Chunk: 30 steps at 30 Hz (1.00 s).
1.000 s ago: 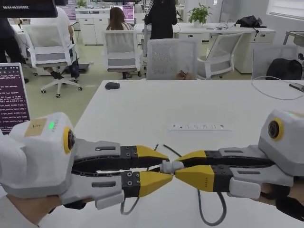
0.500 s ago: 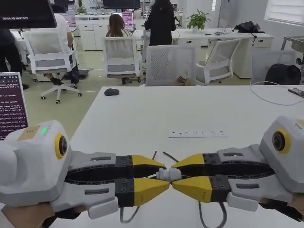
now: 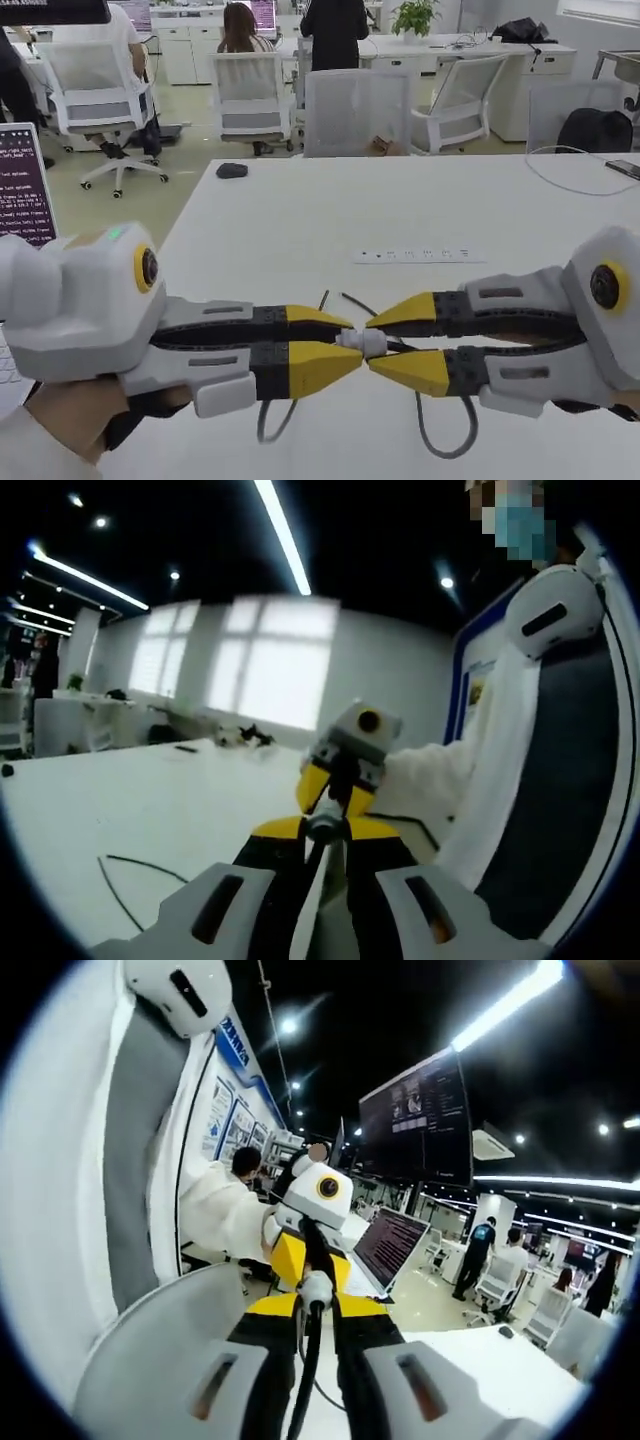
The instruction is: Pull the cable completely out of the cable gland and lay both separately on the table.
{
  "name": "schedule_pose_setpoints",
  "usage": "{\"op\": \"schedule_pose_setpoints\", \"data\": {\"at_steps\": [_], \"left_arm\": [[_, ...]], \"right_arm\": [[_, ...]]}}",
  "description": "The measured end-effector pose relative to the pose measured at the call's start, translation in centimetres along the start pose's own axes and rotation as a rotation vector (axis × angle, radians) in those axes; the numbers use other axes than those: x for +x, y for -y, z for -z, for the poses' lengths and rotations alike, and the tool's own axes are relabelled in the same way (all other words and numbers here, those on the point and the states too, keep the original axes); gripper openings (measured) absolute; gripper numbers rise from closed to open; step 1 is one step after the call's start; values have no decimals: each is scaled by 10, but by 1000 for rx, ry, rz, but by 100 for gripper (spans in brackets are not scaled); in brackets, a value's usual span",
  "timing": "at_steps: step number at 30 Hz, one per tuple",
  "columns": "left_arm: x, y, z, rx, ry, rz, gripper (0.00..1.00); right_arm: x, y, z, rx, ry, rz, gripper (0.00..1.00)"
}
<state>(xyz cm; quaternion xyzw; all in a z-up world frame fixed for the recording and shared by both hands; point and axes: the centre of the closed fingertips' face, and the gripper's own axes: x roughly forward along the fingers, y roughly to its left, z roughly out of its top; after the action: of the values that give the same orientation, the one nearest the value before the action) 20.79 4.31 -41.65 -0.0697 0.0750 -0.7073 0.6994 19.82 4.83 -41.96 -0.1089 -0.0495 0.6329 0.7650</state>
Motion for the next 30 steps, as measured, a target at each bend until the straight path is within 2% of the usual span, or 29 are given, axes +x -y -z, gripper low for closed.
{"op": "schedule_pose_setpoints", "data": {"at_steps": [3,8,12,18,21,26,28,30], "left_arm": [[0,-3,1,27,-2,-18,15],[-1,-2,0,75,1,-20,15],[-1,-2,2,126,-11,-24,15],[-4,-2,4,153,-19,-25,15],[-7,-5,4,154,-17,-31,15],[-9,-9,4,173,-16,-52,16],[-9,-12,1,203,0,-76,16],[-9,-11,0,208,11,-71,16]], "right_arm": [[-2,5,6,116,-3,19,12],[-1,6,9,169,-13,24,13],[0,4,10,188,-24,14,12],[0,2,12,188,-35,8,11],[-3,3,20,164,-80,9,4],[0,7,21,173,-88,17,3],[0,10,19,152,-79,34,3],[0,11,17,151,-67,32,2]]}}
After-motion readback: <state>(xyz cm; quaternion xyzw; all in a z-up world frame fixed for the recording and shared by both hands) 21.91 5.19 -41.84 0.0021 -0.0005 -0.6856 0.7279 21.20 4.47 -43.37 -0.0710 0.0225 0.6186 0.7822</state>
